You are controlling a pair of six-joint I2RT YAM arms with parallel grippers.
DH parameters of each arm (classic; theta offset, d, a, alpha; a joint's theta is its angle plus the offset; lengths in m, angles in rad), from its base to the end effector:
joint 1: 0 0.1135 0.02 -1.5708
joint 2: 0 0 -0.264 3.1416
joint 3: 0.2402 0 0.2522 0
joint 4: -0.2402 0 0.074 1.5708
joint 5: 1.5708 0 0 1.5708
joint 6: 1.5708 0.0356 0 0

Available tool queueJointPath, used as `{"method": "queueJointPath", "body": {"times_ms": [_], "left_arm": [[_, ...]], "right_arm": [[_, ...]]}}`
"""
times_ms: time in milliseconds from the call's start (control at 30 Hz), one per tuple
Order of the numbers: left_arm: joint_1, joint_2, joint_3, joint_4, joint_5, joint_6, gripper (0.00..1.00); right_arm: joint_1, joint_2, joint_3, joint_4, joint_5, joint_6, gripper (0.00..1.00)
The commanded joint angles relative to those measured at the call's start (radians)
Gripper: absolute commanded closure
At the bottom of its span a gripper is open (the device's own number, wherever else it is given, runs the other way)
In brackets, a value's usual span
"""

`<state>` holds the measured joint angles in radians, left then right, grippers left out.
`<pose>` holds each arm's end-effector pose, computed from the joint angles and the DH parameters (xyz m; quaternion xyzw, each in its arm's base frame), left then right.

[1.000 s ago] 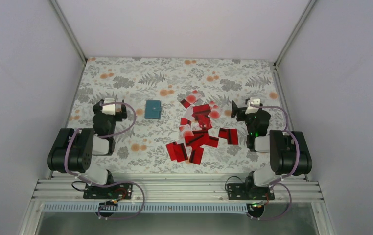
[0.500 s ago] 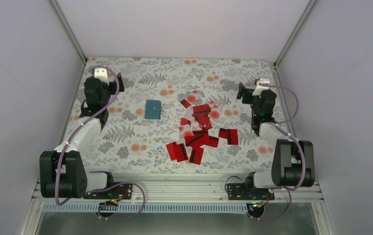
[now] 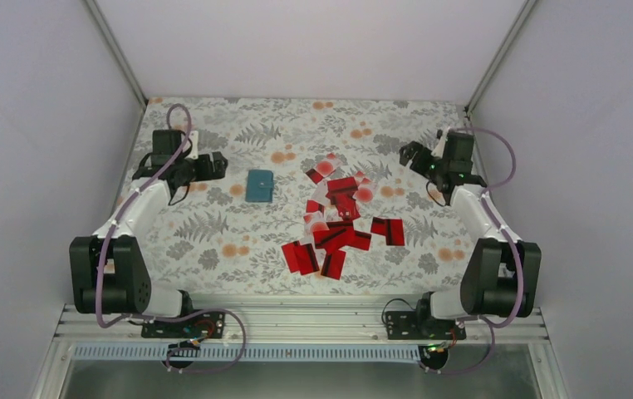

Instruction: Put the credit cards into the card holder

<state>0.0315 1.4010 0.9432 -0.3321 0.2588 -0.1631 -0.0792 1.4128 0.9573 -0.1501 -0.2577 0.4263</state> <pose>0.2981 0.0003 0.2423 -0.0402 0.9174 -0.1439 0.3688 0.3137 -0.0158 0.2586 0.1619 0.8654 0.1916 0.4337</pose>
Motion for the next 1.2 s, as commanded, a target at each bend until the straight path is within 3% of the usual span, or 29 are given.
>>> {"method": "queueJointPath", "body": {"times_ms": [0, 200, 300, 400, 767, 1167], "left_arm": [[-0.039, 0.028, 0.074, -0.135, 0.049, 0.041, 0.00], [-0.118, 0.185, 0.158, -0.178, 0.072, 0.035, 0.14], [-0.119, 0.241, 0.165, -0.152, 0.130, 0.005, 0.29], [-0.120, 0.306, 0.172, -0.125, 0.213, 0.011, 0.36], [-0.117, 0.529, 0.279, -0.152, 0.240, 0.054, 0.53], [-0.138, 0.623, 0.292, -0.097, 0.268, 0.005, 0.83]], "right_arm": [[0.016, -0.047, -0.025, -0.220, -0.063, 0.094, 0.01], [0.074, -0.039, 0.034, -0.336, -0.056, 0.071, 0.01], [0.095, -0.040, 0.055, -0.340, -0.101, 0.058, 0.01], [0.114, -0.047, 0.051, -0.331, -0.139, 0.064, 0.01], [0.163, -0.084, 0.037, -0.342, -0.211, 0.043, 0.01], [0.170, -0.168, 0.008, -0.375, -0.227, 0.056, 0.01]]}}
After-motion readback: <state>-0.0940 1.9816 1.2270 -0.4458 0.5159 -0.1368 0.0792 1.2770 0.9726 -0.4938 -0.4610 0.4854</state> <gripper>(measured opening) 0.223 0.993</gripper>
